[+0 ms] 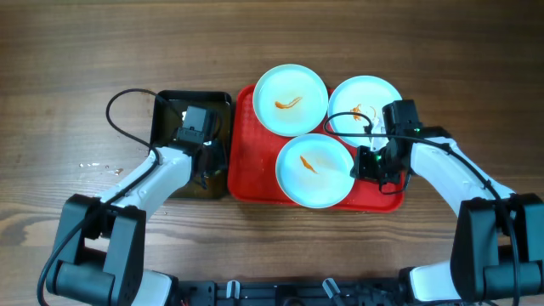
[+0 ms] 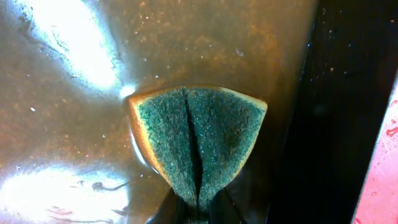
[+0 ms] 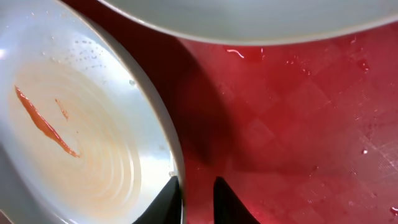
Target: Clean dirty plates on tray and stack at the side
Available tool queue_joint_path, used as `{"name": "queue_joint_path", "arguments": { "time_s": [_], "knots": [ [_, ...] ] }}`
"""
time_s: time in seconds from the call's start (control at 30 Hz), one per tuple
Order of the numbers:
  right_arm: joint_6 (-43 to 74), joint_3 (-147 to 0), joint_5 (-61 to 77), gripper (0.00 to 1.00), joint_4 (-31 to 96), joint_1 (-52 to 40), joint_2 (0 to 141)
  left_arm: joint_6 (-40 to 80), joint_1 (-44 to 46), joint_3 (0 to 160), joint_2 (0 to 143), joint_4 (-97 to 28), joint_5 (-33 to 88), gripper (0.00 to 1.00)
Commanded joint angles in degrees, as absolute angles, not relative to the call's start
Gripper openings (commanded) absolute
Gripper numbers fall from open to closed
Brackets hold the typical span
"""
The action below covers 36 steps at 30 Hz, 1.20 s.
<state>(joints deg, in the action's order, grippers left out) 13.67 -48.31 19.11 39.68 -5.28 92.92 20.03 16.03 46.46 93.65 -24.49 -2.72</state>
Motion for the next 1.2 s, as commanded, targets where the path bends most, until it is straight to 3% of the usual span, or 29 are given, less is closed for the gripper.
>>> {"name": "queue_joint_path", "arguments": {
  "time_s": [0.0, 0.17, 0.27, 0.57, 1.17],
  "knots": [
    [13.7, -46.7, 20.9, 0.17, 37.6, -5.4, 93.9, 20.0, 16.4, 46.1, 92.9, -24.2, -2.9, 0.04],
    [13.7, -45.5, 25.6, 0.13, 34.0, -5.4, 93.9, 20.0, 16.4, 46.1, 92.9, -24.2, -2.8, 0.04],
    [13.7, -45.5, 25.6, 0.04, 33.7, -5.4, 93.9, 19.9, 16.4, 46.2, 92.0, -24.9, -2.9, 0.04],
    [13.7, -45.5, 25.6, 0.04, 33.8, -5.4, 93.9, 20.0, 16.4, 46.2, 81.0, -27.3, -2.4, 0.04],
    [13.7, -45.5, 25.6, 0.04, 33.9, -5.4, 93.9, 20.0, 16.4, 46.2, 80.5, -26.1, -0.8, 0.04]
  ]
}}
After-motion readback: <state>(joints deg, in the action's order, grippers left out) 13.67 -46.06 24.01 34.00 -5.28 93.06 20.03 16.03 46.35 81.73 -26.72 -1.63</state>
